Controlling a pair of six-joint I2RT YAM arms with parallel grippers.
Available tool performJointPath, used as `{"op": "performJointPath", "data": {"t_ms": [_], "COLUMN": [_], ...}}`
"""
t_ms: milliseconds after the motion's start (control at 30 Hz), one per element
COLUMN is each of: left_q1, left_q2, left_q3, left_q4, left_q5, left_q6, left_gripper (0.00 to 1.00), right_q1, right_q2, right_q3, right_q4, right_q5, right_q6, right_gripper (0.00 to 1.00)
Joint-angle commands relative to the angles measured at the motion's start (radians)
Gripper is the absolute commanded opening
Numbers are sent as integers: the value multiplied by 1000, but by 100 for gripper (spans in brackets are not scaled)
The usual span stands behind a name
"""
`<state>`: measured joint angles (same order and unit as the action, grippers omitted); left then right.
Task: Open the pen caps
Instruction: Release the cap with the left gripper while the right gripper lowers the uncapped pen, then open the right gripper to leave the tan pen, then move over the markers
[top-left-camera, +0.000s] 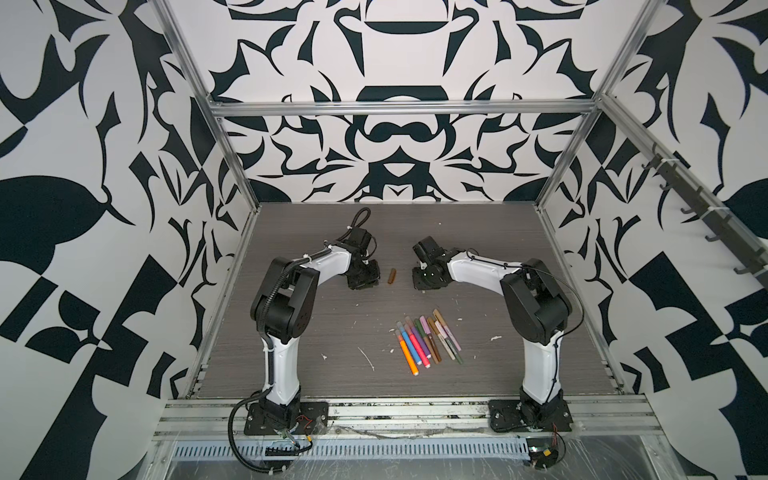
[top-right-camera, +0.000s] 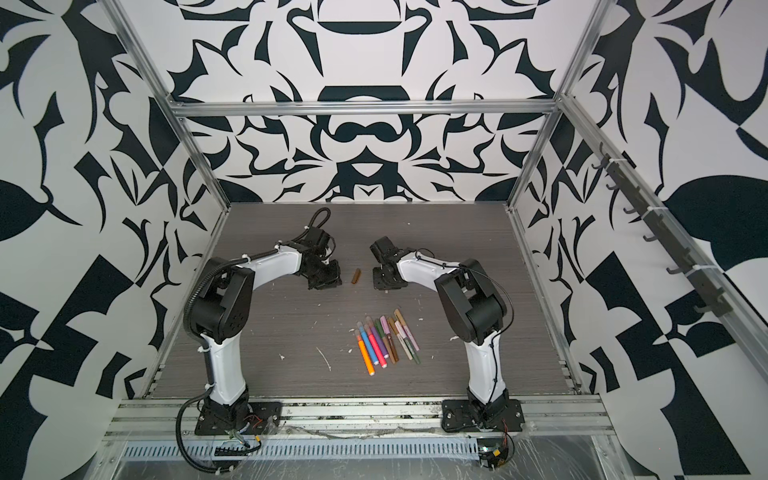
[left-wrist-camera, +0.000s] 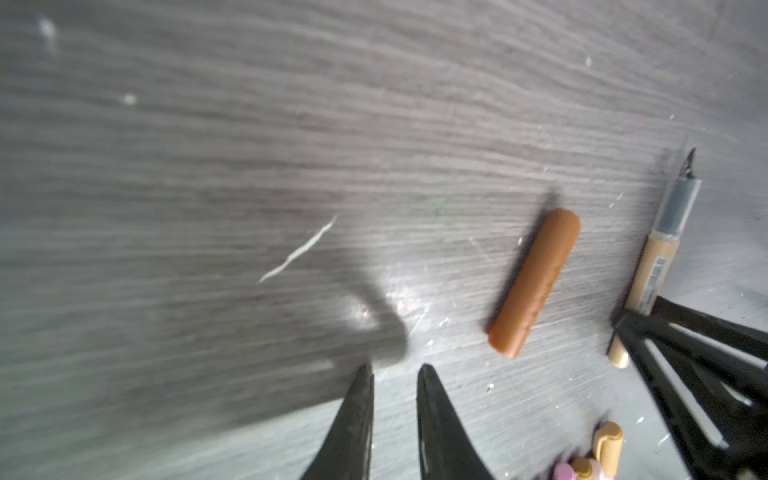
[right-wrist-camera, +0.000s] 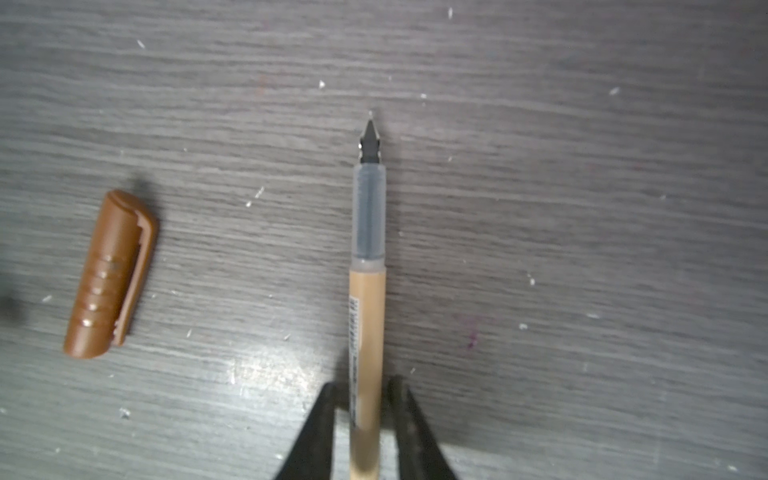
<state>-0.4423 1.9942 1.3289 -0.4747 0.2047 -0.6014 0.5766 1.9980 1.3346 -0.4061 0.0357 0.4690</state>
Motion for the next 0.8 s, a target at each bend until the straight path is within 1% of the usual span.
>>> {"op": "performJointPath", "data": {"t_ms": [0,167,300,567,667,767], "left_q1": [5,4,4,-3,-12,-19], "left_q2": [43,67,81,123,135,146], "left_q3": [21,27,26,33,38,45], "left_q4": [-36,-37,-37,-21,-19,-21], "left_q5": [-14,-12,-9,12,13,13], "left_q6": [8,8,5,-4,-5,-6], "left_gripper": [23,22,22,22,22,22], "right_q1": [-5,-5,-7,-35,-40,-42], "right_q2": [-7,-80,-198,-510,-612,-673], "right_q3": [35,23,-50,-384,-478,-552], "right_q4": [-26,-27,-7,106,123,145], "right_q5": [0,-20,-20,-58,-53,-45], "right_q6": [0,-27,-39,15,28,33], "right_gripper": [39,47,49,49,49,49]}}
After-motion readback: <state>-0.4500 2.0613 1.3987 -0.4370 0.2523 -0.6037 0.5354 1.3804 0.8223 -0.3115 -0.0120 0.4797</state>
